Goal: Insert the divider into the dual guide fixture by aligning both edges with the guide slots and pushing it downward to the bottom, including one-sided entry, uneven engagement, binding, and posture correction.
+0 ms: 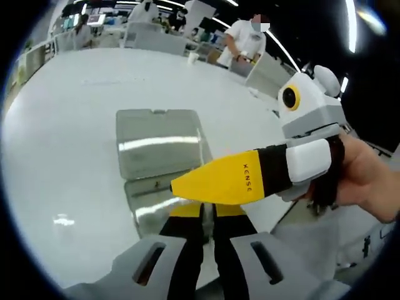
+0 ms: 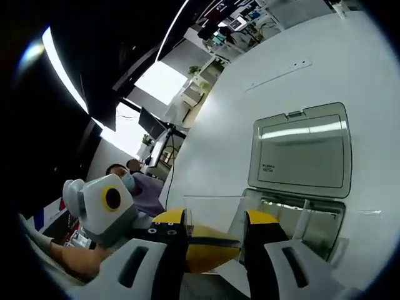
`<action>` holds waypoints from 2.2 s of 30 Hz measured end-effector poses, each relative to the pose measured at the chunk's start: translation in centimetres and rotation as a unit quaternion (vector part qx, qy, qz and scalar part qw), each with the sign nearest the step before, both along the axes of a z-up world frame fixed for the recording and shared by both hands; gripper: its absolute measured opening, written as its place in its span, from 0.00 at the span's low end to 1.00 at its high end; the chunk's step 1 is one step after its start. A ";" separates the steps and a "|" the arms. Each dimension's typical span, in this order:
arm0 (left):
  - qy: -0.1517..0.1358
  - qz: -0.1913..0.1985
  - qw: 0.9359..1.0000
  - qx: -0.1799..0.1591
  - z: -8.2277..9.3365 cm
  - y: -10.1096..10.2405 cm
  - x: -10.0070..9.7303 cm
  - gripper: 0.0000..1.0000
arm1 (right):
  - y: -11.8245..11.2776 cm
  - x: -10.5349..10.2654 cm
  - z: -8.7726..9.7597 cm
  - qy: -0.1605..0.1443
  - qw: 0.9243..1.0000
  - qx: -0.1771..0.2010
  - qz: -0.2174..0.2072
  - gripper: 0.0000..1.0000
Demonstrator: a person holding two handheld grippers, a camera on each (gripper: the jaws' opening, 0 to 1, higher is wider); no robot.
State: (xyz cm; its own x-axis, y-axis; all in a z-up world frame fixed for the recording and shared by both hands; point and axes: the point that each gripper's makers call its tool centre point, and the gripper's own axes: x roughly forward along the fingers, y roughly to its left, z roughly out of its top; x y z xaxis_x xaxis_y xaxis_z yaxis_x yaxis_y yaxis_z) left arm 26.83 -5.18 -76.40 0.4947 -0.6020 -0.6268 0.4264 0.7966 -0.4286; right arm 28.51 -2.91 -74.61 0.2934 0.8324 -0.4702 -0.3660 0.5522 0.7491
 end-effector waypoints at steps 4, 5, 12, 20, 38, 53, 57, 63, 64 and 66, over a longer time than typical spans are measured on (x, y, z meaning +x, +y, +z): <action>0.008 0.008 1.000 -0.017 -0.1 0.2 0.0 0.02 | 0.1 0.0 -0.1 0.002 1.000 0.002 0.001 0.32; 0.010 0.009 1.000 -0.023 -0.1 0.3 0.1 0.02 | 0.2 0.0 0.0 -0.004 1.000 0.004 0.006 0.32; 0.026 0.015 0.998 -0.056 0.4 0.5 0.1 0.02 | 0.4 -0.1 0.5 -0.008 1.000 0.017 0.011 0.32; 0.042 0.006 0.996 -0.076 0.9 0.4 -0.3 0.02 | -0.2 -0.4 1.0 -0.016 0.999 0.030 0.012 0.34; 0.070 -0.035 0.989 -0.123 1.8 -1.2 -1.1 0.02 | -1.1 -0.3 2.1 -0.030 0.998 0.056 0.014 0.28; 0.096 -0.020 0.977 -0.188 2.6 0.0 -0.6 0.02 | -1.6 0.2 2.6 -0.044 0.997 0.062 0.011 0.15; 0.096 -0.021 0.977 -0.187 2.8 0.2 -0.3 0.02 | -1.7 0.4 2.7 -0.053 0.997 0.062 0.012 0.14; 0.100 -0.023 0.980 -0.170 3.0 0.7 0.2 0.02 | -2.3 0.5 2.7 -0.081 0.995 0.053 0.023 0.12; 0.100 -0.024 0.981 -0.163 2.9 0.9 0.3 0.02 | -2.4 0.4 2.7 -0.081 0.995 0.052 0.023 0.12; 0.103 -0.021 0.983 -0.151 2.9 1.3 0.5 0.02 | -2.8 0.4 2.7 -0.102 0.993 0.053 0.033 0.14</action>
